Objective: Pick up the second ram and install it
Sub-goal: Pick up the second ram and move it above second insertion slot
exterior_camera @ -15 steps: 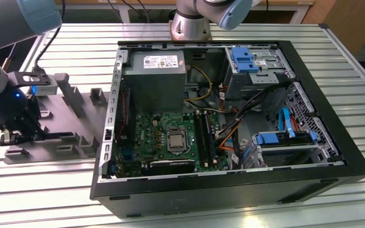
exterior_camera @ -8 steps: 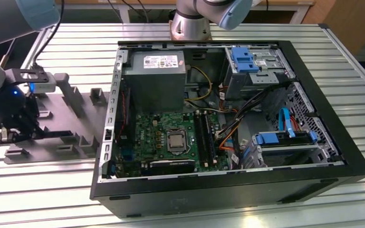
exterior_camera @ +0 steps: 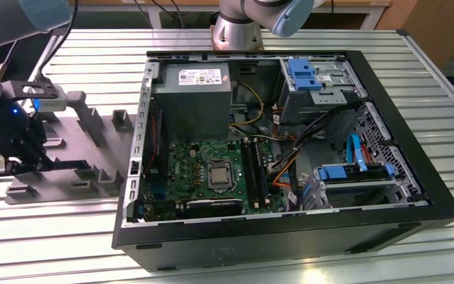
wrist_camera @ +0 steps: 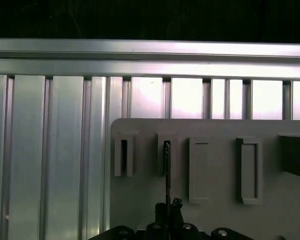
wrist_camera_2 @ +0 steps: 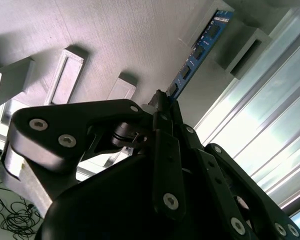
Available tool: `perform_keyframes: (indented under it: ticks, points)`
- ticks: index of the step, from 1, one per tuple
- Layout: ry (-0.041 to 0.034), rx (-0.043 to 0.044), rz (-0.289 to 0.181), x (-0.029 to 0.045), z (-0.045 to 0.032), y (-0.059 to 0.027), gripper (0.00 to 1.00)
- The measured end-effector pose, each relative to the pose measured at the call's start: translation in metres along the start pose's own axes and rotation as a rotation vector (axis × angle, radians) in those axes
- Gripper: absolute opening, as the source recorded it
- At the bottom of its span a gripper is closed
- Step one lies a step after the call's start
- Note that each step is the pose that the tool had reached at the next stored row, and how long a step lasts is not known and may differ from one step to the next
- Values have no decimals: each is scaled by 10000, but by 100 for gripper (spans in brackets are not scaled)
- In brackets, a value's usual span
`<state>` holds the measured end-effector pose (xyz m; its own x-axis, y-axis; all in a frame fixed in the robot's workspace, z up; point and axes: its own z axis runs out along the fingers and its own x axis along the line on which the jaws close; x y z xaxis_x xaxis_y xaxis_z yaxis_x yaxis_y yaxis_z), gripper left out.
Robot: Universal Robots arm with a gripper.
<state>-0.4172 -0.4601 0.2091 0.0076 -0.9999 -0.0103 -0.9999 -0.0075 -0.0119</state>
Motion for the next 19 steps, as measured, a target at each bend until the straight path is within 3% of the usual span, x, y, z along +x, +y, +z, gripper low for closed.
perform_keyframes:
  ticks: [19]
  points:
    - [0,0,0,-1,-58,-1,14]
